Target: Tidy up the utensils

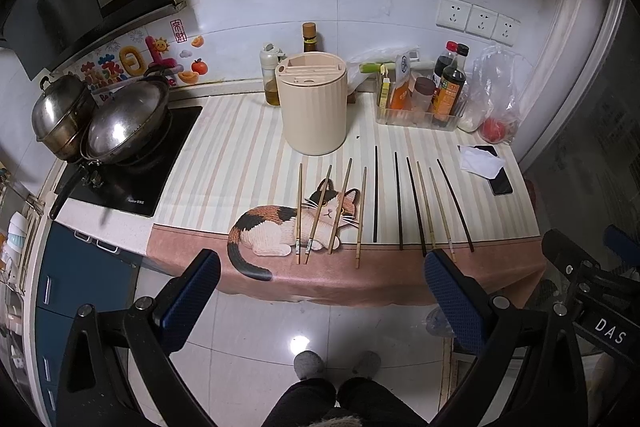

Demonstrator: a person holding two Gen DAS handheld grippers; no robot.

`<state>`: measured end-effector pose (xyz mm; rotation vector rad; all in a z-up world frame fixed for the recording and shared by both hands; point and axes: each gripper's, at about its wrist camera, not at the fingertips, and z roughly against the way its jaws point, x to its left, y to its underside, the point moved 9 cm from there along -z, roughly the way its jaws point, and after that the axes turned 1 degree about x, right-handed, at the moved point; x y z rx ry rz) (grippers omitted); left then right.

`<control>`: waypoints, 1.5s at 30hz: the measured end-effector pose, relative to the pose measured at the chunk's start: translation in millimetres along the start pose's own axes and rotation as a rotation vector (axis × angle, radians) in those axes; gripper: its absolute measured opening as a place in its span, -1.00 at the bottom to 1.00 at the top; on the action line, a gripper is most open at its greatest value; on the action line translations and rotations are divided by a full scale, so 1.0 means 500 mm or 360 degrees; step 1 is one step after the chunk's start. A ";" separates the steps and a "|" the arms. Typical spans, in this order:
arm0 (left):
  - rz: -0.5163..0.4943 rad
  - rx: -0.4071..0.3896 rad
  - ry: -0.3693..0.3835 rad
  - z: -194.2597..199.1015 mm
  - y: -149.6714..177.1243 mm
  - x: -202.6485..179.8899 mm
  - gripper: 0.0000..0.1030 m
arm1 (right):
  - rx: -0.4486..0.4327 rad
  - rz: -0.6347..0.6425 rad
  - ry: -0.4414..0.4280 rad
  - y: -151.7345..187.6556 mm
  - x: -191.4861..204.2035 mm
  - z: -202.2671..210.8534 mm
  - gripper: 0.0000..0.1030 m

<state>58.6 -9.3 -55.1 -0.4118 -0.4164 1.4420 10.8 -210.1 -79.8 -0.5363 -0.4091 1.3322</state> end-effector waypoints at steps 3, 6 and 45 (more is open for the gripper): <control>0.0002 0.0000 0.0002 0.000 -0.002 0.000 1.00 | -0.0001 0.0001 0.0002 0.000 -0.001 0.001 1.00; -0.0001 0.0001 0.0001 0.000 -0.003 -0.001 1.00 | -0.0001 -0.0001 0.0000 -0.001 -0.001 0.001 1.00; -0.0003 -0.0330 -0.0150 -0.122 -0.139 0.112 1.00 | -0.0146 -0.0266 0.0012 -0.053 0.035 -0.095 1.00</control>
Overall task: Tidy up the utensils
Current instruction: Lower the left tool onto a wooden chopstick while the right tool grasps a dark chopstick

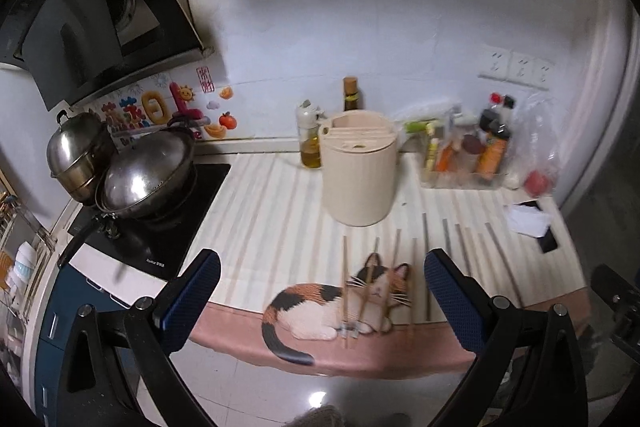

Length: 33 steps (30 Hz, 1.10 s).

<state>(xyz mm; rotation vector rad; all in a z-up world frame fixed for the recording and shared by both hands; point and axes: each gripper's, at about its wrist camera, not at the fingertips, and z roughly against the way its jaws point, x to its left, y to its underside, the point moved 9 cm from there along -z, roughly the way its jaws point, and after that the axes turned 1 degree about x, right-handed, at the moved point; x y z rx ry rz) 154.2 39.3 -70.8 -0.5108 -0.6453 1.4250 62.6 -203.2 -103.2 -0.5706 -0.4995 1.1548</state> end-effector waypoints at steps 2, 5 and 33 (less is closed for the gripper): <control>-0.0010 0.0030 -0.0028 -0.043 0.009 0.012 1.00 | 0.0037 0.0004 -0.0004 0.011 0.019 -0.041 1.00; -0.0027 0.0155 -0.0026 -0.124 0.032 0.015 1.00 | 0.0119 0.0025 0.0001 0.017 0.040 -0.121 0.85; 0.0058 0.1145 0.0001 -0.661 0.280 -0.044 -0.19 | 0.1045 0.0184 -0.0054 0.113 0.081 -0.757 0.00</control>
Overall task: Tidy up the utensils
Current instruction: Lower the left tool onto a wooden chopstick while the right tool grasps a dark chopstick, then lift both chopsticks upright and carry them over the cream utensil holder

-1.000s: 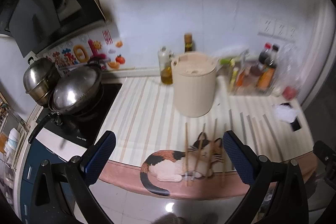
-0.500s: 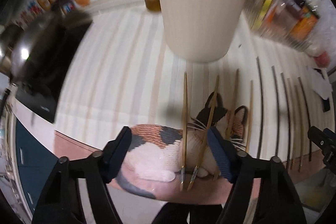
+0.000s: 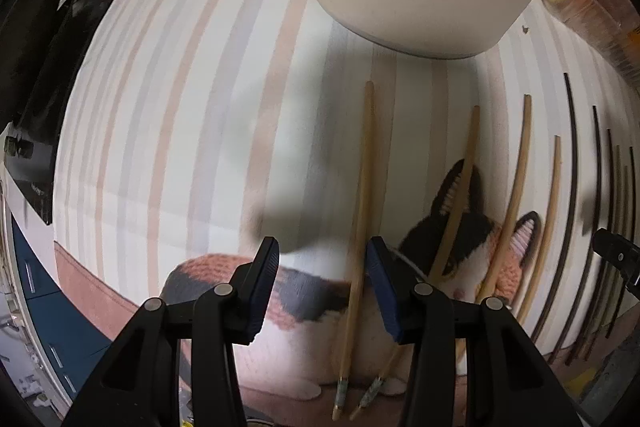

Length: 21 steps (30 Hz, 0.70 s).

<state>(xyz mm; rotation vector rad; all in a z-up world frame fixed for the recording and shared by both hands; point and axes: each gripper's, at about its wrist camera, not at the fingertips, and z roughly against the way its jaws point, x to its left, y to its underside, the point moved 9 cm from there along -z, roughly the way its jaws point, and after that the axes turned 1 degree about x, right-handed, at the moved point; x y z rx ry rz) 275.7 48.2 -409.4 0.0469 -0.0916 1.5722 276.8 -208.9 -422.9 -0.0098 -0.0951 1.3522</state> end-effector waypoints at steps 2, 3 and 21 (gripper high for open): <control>0.0004 -0.0028 0.0017 0.000 -0.006 -0.004 -0.40 | 0.0021 0.0012 0.0013 -0.006 0.002 -0.012 -0.09; 0.0004 -0.0023 0.0049 0.000 -0.006 -0.009 -0.63 | 0.0032 0.0018 0.0025 -0.007 0.004 -0.018 -0.12; 0.0104 -0.0007 0.0094 -0.008 0.019 0.068 -0.91 | 0.0298 0.0150 -0.0058 0.050 0.038 -0.028 -0.88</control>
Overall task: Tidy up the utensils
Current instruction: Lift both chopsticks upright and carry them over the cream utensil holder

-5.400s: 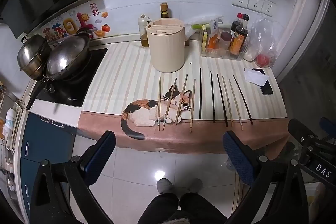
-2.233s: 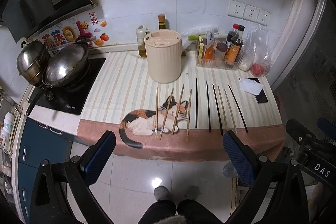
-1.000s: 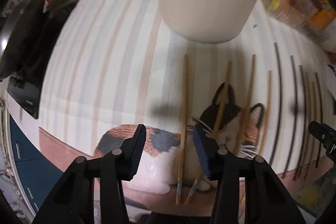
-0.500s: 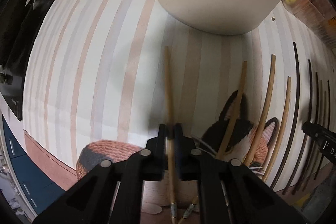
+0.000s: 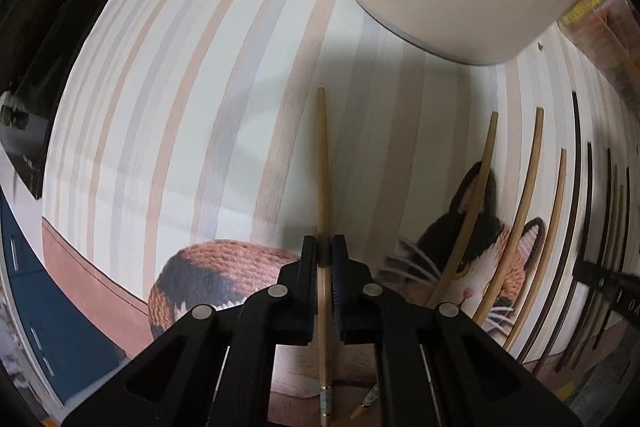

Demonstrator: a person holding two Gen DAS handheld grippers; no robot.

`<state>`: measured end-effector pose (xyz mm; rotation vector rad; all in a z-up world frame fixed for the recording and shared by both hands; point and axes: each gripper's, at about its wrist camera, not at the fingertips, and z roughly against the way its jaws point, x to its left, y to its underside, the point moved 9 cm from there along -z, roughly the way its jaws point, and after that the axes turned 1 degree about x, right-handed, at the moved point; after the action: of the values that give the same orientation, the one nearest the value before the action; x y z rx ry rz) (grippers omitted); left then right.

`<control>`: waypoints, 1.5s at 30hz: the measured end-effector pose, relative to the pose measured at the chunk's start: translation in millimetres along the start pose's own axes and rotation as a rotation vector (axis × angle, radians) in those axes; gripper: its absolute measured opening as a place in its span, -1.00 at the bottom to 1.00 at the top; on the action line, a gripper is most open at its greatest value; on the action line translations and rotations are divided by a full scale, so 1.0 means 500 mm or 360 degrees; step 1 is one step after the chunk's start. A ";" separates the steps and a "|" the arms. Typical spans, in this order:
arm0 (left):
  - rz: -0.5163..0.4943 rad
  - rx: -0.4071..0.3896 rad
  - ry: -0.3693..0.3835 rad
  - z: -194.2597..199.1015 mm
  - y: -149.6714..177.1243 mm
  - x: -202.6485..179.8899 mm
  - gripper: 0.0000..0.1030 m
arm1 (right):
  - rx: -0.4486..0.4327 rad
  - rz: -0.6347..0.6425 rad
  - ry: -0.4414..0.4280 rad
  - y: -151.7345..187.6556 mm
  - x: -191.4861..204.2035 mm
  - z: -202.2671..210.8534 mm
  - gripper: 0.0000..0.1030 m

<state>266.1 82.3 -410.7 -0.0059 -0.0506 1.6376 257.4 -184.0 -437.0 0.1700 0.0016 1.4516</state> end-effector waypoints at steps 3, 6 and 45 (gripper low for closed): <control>-0.0032 0.0002 0.0005 -0.027 0.022 0.014 -0.91 | 0.0081 0.0027 0.0036 -0.019 0.012 -0.007 -0.87; -0.0054 0.0011 0.0009 -0.033 0.031 0.014 -0.91 | 0.0154 0.0038 0.0087 -0.027 0.025 -0.015 -0.87; 0.0058 -0.0761 0.0182 0.432 -0.091 0.043 -0.92 | -0.0871 -0.0020 -0.0371 0.075 0.135 0.411 -0.89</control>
<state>302.2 100.7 -192.7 -0.4675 -0.3545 1.6246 250.1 -136.8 -222.8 -0.1106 -0.5777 1.3623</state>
